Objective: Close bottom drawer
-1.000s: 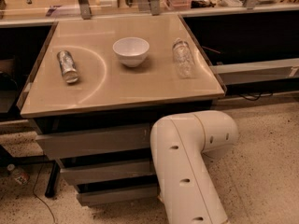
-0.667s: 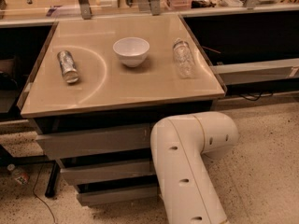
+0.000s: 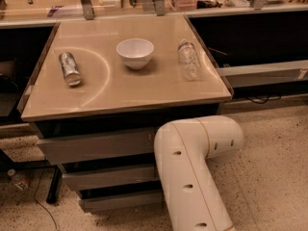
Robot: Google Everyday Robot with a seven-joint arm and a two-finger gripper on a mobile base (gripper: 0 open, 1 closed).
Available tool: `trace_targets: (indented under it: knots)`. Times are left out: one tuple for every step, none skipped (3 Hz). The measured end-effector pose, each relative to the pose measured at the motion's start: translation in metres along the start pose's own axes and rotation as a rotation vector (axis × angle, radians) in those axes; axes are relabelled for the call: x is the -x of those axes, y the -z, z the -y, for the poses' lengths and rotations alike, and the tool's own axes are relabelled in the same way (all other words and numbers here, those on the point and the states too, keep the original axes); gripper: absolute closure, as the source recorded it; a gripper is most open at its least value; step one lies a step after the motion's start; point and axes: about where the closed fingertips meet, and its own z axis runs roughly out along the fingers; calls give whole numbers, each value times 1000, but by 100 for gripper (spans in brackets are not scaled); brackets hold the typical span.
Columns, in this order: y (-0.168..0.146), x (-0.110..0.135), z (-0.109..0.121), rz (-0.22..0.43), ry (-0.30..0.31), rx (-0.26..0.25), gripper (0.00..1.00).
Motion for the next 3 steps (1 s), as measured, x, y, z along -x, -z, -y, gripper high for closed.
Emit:
trace_targets:
  knots:
    - [0, 0, 0, 0, 0, 0, 36]
    - [0, 0, 0, 0, 0, 0, 13]
    - [0, 0, 0, 0, 0, 0, 0]
